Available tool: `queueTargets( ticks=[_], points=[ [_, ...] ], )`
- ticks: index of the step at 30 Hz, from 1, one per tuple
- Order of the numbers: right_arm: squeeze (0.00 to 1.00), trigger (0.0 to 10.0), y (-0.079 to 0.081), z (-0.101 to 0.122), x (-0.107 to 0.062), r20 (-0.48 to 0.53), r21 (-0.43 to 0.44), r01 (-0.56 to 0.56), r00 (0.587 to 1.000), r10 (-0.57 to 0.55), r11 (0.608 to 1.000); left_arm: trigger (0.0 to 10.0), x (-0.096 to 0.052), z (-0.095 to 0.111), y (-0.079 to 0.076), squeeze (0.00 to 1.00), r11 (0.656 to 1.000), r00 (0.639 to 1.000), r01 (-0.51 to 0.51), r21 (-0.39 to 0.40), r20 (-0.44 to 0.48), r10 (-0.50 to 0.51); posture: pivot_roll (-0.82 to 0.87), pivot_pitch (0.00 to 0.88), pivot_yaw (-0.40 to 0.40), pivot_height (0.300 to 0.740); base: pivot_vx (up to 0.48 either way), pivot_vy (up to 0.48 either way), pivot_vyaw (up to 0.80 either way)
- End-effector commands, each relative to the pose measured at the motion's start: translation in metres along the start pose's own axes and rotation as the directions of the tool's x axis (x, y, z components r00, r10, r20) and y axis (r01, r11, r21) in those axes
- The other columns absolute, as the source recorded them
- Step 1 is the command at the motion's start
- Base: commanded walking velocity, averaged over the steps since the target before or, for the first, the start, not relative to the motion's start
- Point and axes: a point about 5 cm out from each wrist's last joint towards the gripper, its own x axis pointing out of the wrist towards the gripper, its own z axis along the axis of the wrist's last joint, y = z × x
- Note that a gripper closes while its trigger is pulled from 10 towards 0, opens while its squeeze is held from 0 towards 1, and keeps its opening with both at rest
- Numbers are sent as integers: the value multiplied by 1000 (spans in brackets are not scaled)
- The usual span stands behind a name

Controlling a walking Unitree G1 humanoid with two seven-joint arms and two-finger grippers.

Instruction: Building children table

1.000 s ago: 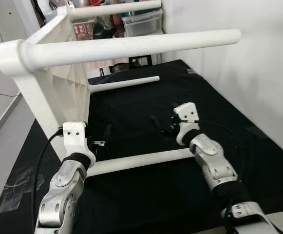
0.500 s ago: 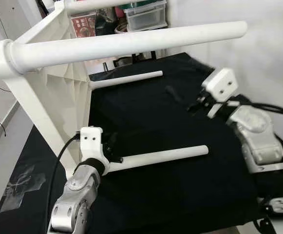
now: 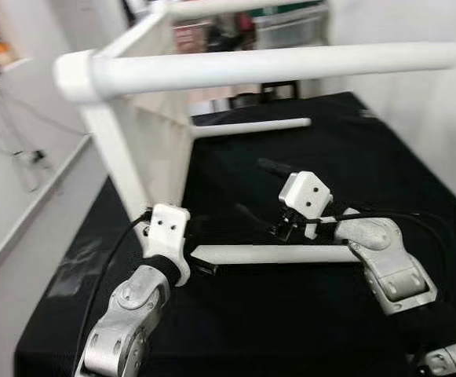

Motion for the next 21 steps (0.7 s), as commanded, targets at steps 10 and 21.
queueTargets(
  ticks=[10,21],
  points=[
    [0,10000,-5,3,-20,-59,9,-55,997,56,998,10000,-8,-10,25,0,994,999,-11,109,-52,17,-103,13,135,740,0,0,319],
    [0,10000,-32,39,-128,-225,74,-213,948,225,974,10000,6,7,26,0,997,997,58,42,47,-60,-186,38,167,740,0,0,0]
  ],
)
